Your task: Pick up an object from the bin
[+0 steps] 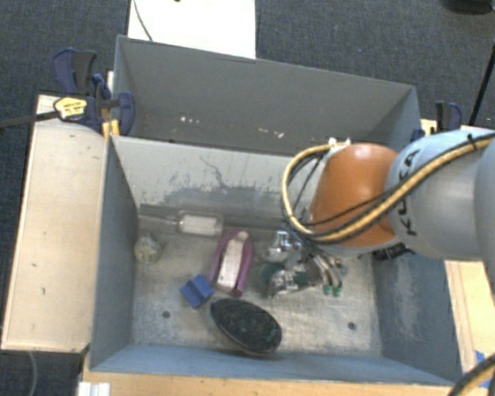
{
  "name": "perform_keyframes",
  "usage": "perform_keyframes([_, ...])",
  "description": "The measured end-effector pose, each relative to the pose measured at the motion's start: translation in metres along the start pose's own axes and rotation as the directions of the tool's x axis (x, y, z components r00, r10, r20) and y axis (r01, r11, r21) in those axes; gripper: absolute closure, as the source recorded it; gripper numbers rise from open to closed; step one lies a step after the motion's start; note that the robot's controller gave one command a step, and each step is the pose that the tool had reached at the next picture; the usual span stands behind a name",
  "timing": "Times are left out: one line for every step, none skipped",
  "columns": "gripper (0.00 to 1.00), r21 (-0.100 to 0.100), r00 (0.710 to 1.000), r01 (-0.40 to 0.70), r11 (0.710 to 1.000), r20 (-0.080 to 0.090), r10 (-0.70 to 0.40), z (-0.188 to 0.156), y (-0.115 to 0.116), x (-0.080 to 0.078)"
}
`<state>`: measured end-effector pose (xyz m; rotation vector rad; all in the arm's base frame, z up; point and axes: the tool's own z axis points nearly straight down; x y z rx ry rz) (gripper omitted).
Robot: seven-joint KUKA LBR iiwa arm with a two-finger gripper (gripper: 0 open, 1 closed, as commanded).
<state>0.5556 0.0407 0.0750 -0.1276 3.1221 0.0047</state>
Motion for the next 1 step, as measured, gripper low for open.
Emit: perform_keyframes([1.00,0.000,0.934,0.356,0.934,-0.007,-0.356,-0.1378,-0.0143,-0.0263])
